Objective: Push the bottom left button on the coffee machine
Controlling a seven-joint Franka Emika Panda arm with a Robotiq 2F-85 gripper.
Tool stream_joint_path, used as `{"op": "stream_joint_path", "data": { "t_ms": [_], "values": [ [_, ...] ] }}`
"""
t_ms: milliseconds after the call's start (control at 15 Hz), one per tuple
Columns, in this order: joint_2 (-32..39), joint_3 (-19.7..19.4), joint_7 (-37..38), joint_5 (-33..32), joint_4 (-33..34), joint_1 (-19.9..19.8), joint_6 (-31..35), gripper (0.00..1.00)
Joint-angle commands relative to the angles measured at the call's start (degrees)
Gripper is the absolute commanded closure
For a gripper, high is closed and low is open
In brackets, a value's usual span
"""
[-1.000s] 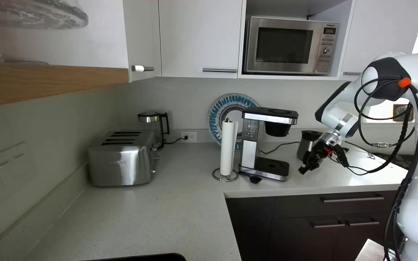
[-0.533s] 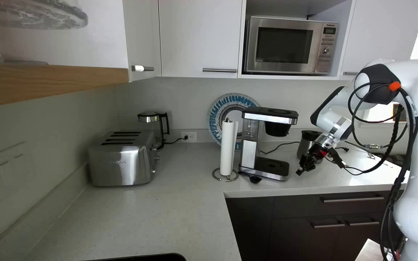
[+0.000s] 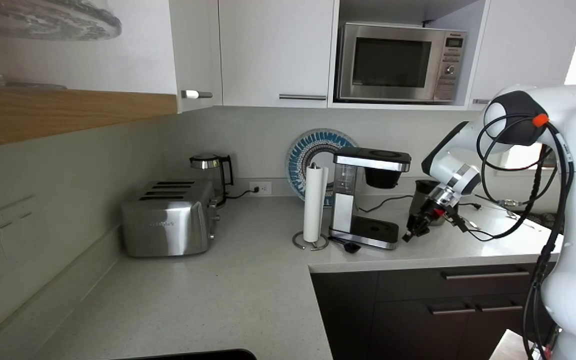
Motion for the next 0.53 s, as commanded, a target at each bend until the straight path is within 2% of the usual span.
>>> {"op": "stream_joint_path", "data": {
  "t_ms": [0,467],
  "values": [
    [1.09,1.09,2.31,1.36,0.88,-0.9,1.76,1.0],
    [1.63,1.64,4.48,1.71,0.96,-1.03,2.72,1.0]
  ]
}}
